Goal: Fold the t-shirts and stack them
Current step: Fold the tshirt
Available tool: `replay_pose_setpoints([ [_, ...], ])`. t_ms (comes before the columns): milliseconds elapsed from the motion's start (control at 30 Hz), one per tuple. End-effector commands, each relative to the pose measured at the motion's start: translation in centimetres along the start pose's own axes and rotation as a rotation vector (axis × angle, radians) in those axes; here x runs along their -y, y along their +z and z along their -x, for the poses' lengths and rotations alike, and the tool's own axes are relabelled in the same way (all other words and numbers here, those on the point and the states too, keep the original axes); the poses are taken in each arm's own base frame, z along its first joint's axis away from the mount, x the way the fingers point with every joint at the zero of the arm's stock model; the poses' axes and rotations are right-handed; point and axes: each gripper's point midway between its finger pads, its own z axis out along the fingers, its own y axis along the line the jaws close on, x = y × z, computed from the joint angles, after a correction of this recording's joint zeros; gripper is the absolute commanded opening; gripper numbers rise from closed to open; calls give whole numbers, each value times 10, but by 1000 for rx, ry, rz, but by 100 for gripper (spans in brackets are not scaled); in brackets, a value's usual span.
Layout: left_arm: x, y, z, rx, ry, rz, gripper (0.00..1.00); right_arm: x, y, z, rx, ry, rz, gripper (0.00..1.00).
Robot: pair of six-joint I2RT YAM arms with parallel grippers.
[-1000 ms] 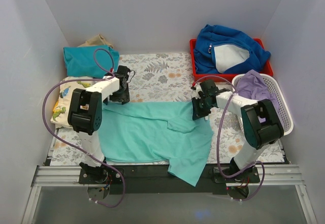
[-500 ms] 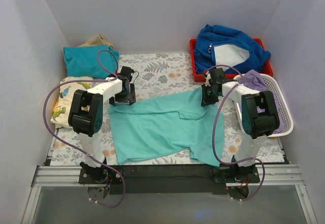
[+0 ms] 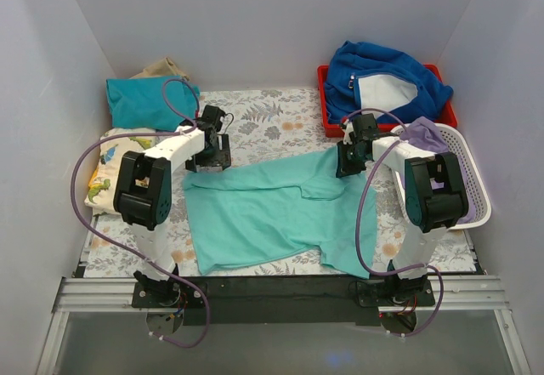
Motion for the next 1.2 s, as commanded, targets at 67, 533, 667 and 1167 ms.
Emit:
replay_pose_setpoints([
  [67,-7,-25,-12,9,-53,-28,85,-13,-9,3,16,-33,55,21],
  [533,-17,-21,-38,-41,-100,13,8,-17,-5,-5,-1,-41,77,21],
  [667,-20,-27,-36,-33,-106,25,0,-17,-3,-6,-3,-41,81,21],
  [1167,-15,-65,-73,-124,-167,-86,0,-17,-1,-10,-15,-43,82,21],
])
